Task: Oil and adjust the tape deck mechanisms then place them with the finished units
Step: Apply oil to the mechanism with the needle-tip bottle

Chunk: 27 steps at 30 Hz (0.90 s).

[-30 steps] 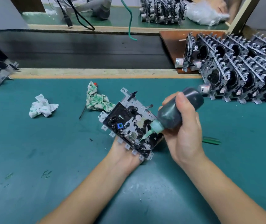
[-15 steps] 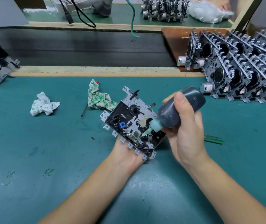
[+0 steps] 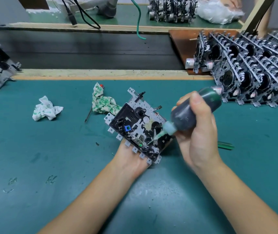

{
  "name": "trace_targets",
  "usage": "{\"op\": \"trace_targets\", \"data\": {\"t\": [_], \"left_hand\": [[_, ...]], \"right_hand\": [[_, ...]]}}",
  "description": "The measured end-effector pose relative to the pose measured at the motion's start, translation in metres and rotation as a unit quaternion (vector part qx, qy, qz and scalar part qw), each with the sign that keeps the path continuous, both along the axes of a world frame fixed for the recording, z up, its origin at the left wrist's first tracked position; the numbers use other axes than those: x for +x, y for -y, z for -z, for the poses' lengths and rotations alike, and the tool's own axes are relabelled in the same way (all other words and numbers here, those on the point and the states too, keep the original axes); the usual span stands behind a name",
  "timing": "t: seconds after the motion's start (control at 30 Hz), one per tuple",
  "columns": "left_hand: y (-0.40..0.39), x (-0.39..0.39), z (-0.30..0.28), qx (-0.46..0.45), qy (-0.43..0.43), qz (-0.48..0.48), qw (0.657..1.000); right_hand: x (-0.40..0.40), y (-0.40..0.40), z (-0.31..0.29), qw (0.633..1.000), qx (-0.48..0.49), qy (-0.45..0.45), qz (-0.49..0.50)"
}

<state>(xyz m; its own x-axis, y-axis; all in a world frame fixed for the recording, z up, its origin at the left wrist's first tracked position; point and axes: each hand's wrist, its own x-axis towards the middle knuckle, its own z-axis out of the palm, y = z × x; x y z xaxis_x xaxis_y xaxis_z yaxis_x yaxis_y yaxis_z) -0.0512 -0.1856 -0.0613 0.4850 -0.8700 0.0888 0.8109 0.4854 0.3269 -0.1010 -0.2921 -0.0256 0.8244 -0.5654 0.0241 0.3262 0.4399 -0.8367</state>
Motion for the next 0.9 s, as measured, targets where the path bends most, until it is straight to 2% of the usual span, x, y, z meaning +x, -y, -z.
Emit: {"op": "trace_targets", "data": {"t": [0.07,0.1,0.13,0.17,0.2,0.23,0.27,0.3,0.37,0.5,0.67,0.73,0.9], "left_hand": [[-0.005,0.005,-0.003,0.044,0.032,-0.020,0.998],[-0.004,0.008,-0.005,0.087,0.016,-0.036,0.995],[-0.004,0.011,-0.006,0.187,0.041,-0.104,0.976],[-0.004,0.014,-0.007,0.328,0.125,-0.207,0.913],[-0.005,0.016,-0.011,0.446,0.224,-0.286,0.818],[-0.005,0.016,-0.015,0.494,0.304,-0.315,0.751],[-0.005,0.018,-0.014,0.501,0.357,-0.326,0.717],[-0.005,0.019,-0.012,0.502,0.387,-0.331,0.699],[-0.009,0.021,-0.011,0.505,0.421,-0.344,0.670],[-0.011,0.022,-0.008,0.544,0.491,-0.356,0.580],[-0.012,0.024,-0.007,0.556,0.505,-0.344,0.564],[-0.016,0.028,-0.008,0.553,0.537,-0.302,0.560],[-0.028,0.049,-0.010,0.545,0.582,-0.159,0.582]], "right_hand": [[0.001,0.013,-0.003,0.999,0.036,0.020,0.012],[0.002,0.020,-0.006,0.997,0.059,0.034,0.024],[0.003,0.028,-0.007,0.995,0.079,0.045,0.039],[0.004,0.035,-0.008,0.993,0.091,0.043,0.053],[0.004,0.041,-0.007,0.994,0.082,0.030,0.069],[0.004,0.045,-0.007,0.995,0.061,0.011,0.080],[0.005,0.049,-0.004,0.996,0.033,-0.008,0.086],[0.006,0.052,-0.002,0.996,0.012,-0.028,0.089],[0.009,0.057,0.004,0.993,-0.024,-0.068,0.091],[0.014,0.058,0.019,0.964,-0.181,-0.175,0.084],[0.017,0.054,0.031,0.940,-0.304,-0.155,0.000],[0.019,0.054,0.033,0.932,-0.332,-0.143,0.001],[0.021,0.058,0.038,0.922,-0.355,-0.154,-0.003]]}}
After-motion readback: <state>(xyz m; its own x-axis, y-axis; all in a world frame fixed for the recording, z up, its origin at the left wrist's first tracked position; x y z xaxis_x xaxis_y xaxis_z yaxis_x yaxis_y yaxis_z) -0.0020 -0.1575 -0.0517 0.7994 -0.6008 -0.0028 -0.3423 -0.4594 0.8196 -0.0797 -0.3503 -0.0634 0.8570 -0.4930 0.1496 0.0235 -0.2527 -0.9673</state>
